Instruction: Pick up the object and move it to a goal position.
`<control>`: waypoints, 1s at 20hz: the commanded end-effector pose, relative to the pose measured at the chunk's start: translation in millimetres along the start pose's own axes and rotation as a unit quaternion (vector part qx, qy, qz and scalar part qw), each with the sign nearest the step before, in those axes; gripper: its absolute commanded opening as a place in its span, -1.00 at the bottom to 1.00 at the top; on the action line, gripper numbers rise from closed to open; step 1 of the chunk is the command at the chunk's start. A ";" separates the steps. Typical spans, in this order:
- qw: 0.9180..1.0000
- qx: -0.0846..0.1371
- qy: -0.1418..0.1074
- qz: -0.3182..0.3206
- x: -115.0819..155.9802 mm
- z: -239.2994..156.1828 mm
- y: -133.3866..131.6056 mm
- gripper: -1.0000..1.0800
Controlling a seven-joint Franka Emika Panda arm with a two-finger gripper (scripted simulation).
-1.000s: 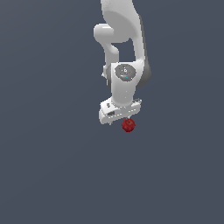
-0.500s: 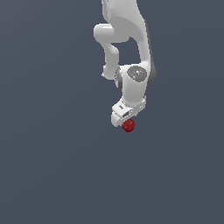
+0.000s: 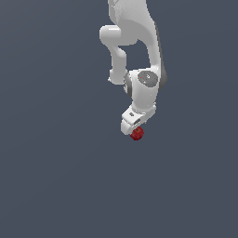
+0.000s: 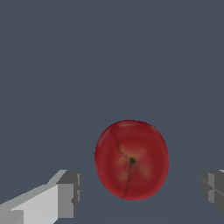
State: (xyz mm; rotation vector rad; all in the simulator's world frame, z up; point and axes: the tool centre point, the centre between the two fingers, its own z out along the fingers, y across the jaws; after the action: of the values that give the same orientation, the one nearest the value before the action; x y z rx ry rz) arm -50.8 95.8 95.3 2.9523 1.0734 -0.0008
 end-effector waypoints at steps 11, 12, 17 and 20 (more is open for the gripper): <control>1.000 0.000 0.000 -0.003 -0.6 44.9 -1.4 0.92; 1.000 0.000 0.000 -0.003 -0.5 46.9 -1.2 0.92; 1.000 0.000 0.000 -0.003 -0.2 49.2 -0.9 -1.00; 1.000 0.000 0.000 -0.003 -0.2 49.2 -0.9 -1.00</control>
State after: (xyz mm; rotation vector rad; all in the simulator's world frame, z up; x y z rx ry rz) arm -51.3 95.4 47.2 2.9492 1.0805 0.0006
